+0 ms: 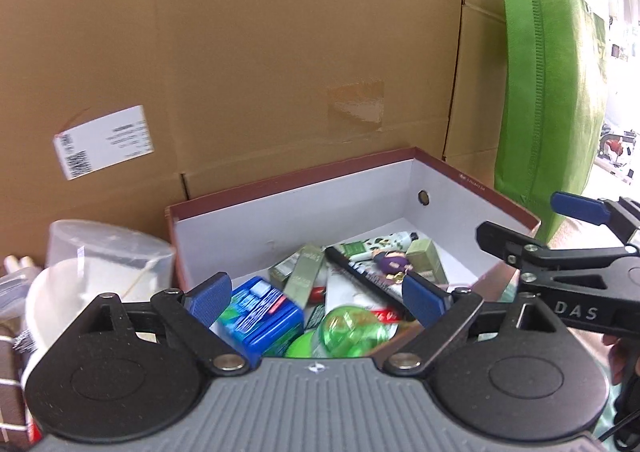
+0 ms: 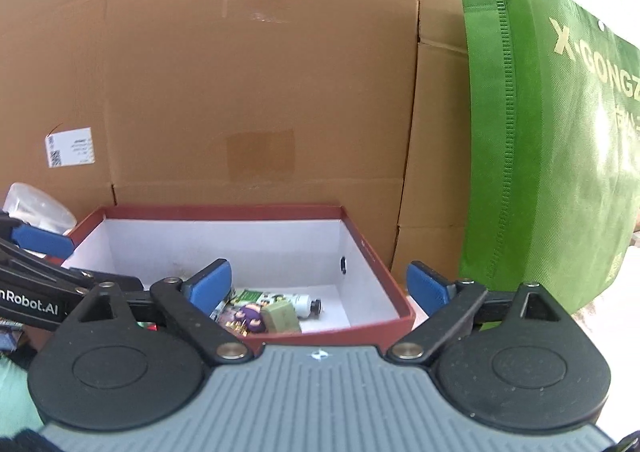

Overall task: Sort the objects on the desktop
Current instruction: 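Withdraw the left gripper from the box back to the table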

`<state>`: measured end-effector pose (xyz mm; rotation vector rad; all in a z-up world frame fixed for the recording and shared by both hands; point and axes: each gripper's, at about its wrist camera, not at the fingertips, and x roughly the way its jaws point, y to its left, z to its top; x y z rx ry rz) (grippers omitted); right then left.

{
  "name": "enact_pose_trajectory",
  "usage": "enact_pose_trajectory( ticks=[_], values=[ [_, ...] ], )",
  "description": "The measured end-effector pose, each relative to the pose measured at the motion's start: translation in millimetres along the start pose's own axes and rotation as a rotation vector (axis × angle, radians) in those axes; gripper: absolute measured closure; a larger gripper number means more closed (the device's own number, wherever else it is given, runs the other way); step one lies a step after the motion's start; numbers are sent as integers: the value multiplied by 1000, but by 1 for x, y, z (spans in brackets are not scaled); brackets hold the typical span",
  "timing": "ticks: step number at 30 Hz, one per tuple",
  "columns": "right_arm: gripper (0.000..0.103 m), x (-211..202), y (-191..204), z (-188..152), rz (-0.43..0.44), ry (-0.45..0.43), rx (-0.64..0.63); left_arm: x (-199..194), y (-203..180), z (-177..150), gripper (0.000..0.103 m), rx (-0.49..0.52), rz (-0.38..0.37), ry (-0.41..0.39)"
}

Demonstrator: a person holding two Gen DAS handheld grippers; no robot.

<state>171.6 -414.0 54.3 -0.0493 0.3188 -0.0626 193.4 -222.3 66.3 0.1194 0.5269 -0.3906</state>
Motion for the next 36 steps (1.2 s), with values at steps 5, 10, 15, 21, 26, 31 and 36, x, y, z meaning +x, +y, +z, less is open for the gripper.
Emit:
enact_pose_trajectory(
  ticks=[5,10,15,21,26,31,36],
  values=[
    [10,-25,11,-4,-11,26,0,-23,13,-13,8,-23,46,-22],
    [7,-59,28,-12,0,-1,-43,-42,26,-29,8,-20,137,-49],
    [5,-87,51,-23,39,-24,-52,-69,38,-51,8,-24,231,-68],
    [5,-104,85,-41,136,-7,-88,-91,51,-84,8,-30,302,7],
    [5,-109,111,-54,185,12,-124,-111,62,-110,8,-42,334,1],
    [5,-108,130,-64,232,51,-137,-120,78,-131,8,-98,354,40],
    [5,-106,153,-77,289,97,-162,-134,104,-155,8,-196,366,69]
  ],
)
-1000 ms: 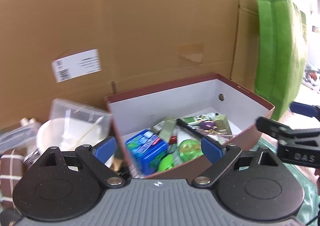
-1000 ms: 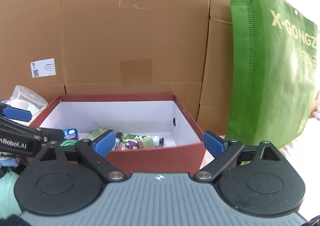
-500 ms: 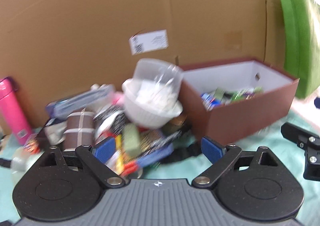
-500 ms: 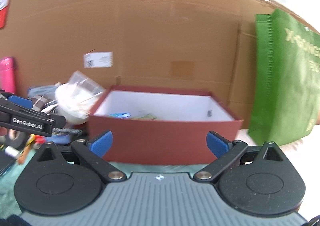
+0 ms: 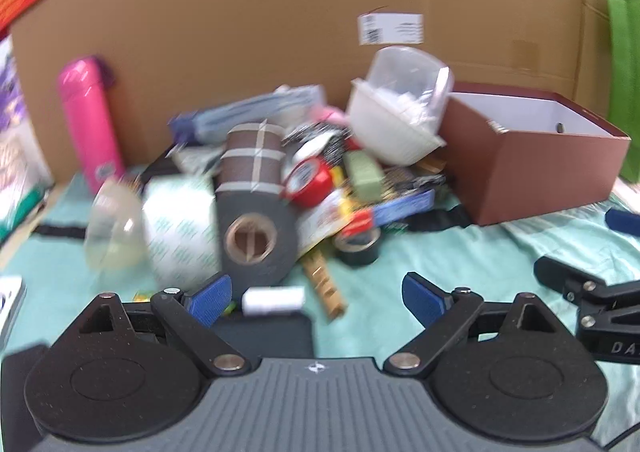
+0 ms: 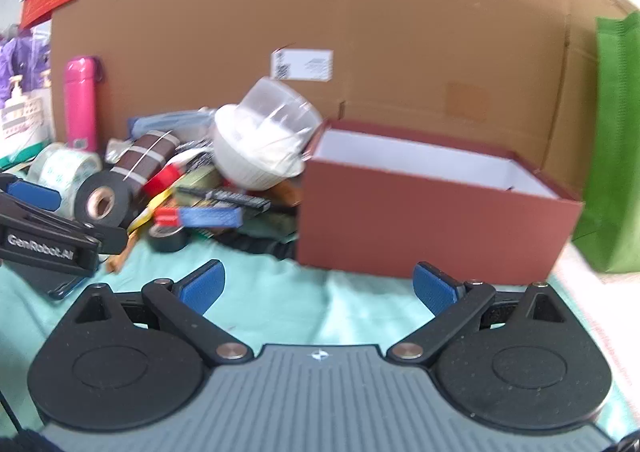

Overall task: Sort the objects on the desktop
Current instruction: 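Withdraw the left gripper from the box back to the table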

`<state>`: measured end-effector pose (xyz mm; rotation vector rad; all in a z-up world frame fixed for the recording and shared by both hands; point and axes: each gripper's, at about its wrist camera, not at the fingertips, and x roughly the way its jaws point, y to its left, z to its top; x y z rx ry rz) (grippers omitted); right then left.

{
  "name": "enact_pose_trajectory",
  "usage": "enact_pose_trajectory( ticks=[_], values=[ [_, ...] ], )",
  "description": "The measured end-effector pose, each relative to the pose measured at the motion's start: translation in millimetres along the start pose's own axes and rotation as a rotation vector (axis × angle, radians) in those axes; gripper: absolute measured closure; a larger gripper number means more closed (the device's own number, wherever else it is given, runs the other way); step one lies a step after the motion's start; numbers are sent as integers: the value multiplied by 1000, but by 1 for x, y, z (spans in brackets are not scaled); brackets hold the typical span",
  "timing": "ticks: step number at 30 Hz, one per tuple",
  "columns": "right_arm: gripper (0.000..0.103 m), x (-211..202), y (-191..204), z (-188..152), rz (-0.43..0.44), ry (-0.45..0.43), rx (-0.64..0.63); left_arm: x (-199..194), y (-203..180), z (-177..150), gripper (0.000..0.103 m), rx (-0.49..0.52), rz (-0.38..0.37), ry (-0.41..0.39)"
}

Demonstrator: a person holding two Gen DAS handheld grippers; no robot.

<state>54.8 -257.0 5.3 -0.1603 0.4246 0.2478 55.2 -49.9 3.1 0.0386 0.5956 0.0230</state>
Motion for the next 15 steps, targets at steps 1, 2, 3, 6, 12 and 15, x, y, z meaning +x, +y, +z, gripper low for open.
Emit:
enact_pose_trajectory(
  ticks=[1,2,3,6,12,15],
  values=[
    [5,2,6,-2,15,9,-10,-1,8,-4,8,-19,5,8],
    [5,4,11,-3,32,16,-22,-2,16,-7,8,-36,14,16],
    [5,6,17,-5,48,24,-35,-3,25,-10,8,-52,23,20],
    [5,13,35,-6,95,43,-60,-7,47,-18,9,-77,59,24],
    [5,21,70,-3,216,59,-82,-5,85,-30,11,-87,125,46],
    [7,26,88,-1,271,64,-92,0,97,-34,12,-86,136,71]
  ],
)
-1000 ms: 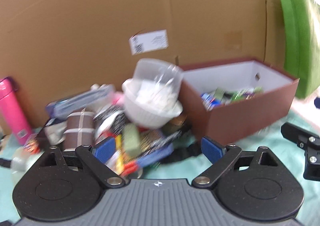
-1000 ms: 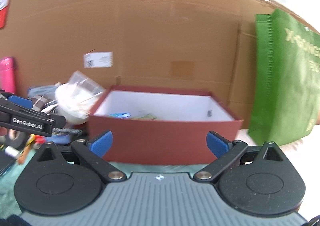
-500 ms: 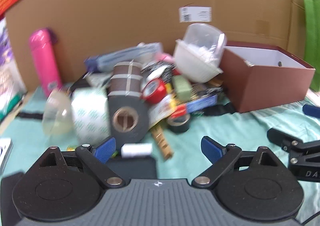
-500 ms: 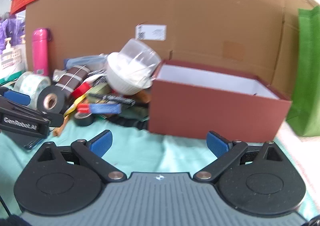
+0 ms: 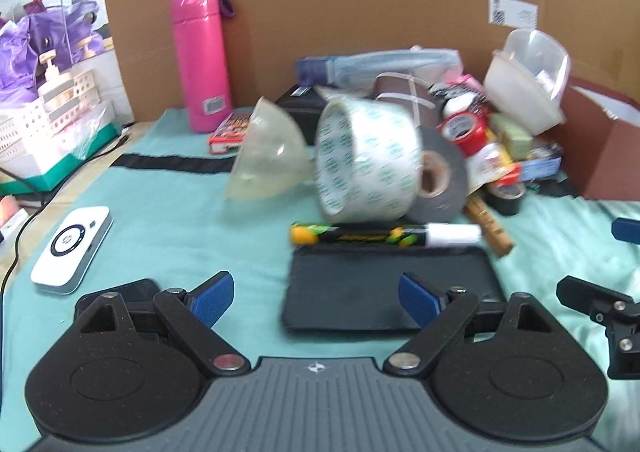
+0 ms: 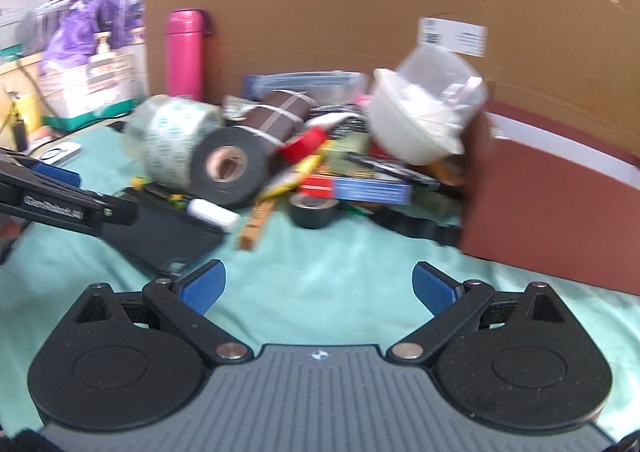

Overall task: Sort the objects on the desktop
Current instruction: 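Withdraw the left gripper from the box back to the table, then close the left gripper on the edge of the black phone case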

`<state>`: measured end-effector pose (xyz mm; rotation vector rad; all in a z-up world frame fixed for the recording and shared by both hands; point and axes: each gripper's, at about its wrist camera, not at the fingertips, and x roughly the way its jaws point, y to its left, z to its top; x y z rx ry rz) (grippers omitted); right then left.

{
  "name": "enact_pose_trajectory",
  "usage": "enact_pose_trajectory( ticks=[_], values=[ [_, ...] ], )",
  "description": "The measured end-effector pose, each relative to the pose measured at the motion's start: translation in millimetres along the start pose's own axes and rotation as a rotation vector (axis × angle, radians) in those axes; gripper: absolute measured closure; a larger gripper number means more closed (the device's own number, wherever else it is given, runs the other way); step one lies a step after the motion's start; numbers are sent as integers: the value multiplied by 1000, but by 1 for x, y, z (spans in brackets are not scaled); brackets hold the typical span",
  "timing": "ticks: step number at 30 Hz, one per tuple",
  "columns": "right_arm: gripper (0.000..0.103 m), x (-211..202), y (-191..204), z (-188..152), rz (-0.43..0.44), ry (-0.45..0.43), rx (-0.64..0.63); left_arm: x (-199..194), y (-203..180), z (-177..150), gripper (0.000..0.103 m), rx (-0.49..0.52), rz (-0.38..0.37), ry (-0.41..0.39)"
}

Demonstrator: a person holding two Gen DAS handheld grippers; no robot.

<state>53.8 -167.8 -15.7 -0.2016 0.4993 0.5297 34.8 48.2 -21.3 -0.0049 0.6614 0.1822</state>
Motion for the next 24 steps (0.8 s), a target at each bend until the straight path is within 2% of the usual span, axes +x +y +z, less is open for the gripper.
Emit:
enact_pose_trajectory(
  ticks=[3,5,10,12,16,20,24],
  values=[
    [10,10,13,4,43,8,4,6,9,1,16,-1,-20,17],
    [24,16,20,7,59,16,7,9,15,2,21,-9,-25,24],
    [34,25,26,12,79,31,30,18,29,5,31,-53,-61,53],
    [36,28,28,12,82,37,27,19,30,6,38,-53,-65,52],
    [47,31,35,13,103,53,7,19,28,7,50,-41,-88,48],
    [60,34,37,13,128,72,-2,17,22,8,75,-11,-123,46],
    [70,35,33,13,153,80,20,16,16,7,78,14,-124,44]
  ],
)
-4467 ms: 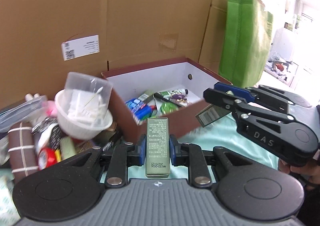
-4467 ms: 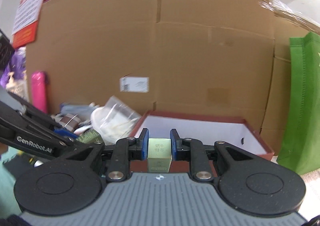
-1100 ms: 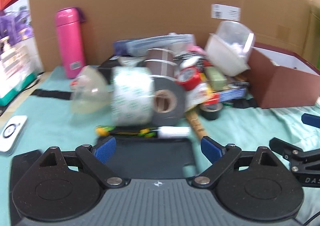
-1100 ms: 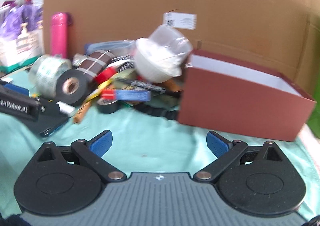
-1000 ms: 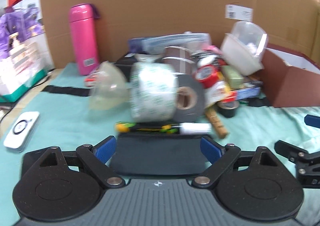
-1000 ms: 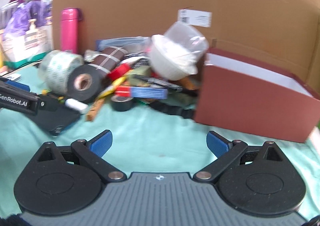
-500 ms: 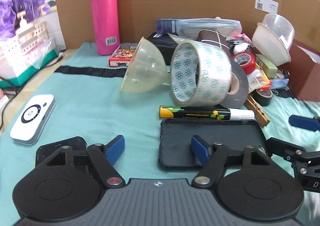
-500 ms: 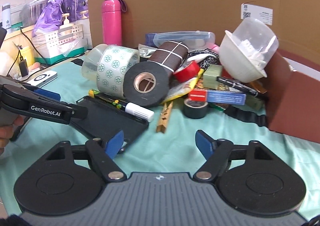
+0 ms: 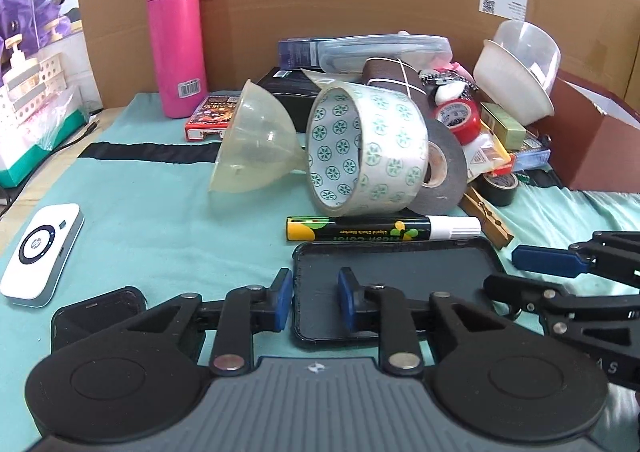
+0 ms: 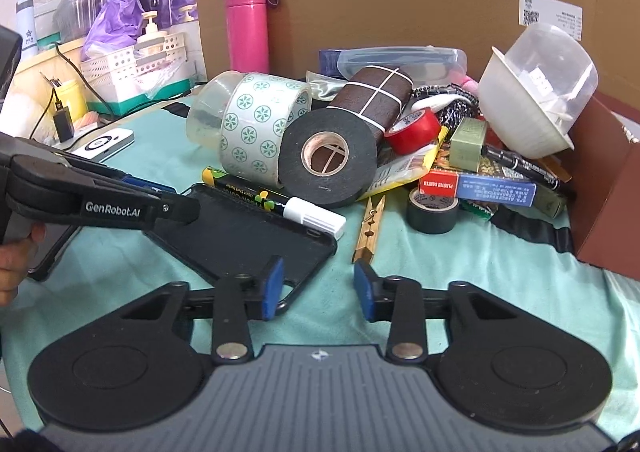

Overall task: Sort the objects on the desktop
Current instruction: 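Close the left gripper on the edge of the black phone case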

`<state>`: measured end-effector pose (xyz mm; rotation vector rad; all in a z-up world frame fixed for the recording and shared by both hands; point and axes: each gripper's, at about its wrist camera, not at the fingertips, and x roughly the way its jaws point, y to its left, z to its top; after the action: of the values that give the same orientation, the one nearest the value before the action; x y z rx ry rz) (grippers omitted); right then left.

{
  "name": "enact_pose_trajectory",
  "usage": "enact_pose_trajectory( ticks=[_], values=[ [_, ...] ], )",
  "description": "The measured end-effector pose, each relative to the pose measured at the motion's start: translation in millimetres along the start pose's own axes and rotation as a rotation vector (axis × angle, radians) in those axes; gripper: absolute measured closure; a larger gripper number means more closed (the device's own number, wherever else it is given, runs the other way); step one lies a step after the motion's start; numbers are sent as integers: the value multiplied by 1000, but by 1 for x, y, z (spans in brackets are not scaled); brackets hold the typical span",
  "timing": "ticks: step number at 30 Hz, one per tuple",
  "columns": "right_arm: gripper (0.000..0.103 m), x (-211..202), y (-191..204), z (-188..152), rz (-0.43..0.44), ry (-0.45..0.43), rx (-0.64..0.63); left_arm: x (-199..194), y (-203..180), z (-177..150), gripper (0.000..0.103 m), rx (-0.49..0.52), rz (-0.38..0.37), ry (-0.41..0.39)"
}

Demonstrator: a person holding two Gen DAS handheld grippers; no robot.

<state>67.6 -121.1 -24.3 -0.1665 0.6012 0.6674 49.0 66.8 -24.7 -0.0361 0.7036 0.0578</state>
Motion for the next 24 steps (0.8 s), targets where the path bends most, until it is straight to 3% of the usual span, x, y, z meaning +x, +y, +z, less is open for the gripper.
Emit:
enact_pose_trajectory(
  ticks=[6,14,20,24],
  values=[
    [91,-9,-9,-5,-14,-3,-7,-3,-9,-2,87,4,-64,20],
    [96,-42,-47,-26,-128,-24,67,-4,-53,-5,89,76,-214,37],
    [96,-54,-59,-36,-139,-28,107,-4,-67,-7,85,129,-199,27],
    [96,-52,-57,-35,-151,-25,99,-2,-63,-4,71,107,-174,38]
  ],
)
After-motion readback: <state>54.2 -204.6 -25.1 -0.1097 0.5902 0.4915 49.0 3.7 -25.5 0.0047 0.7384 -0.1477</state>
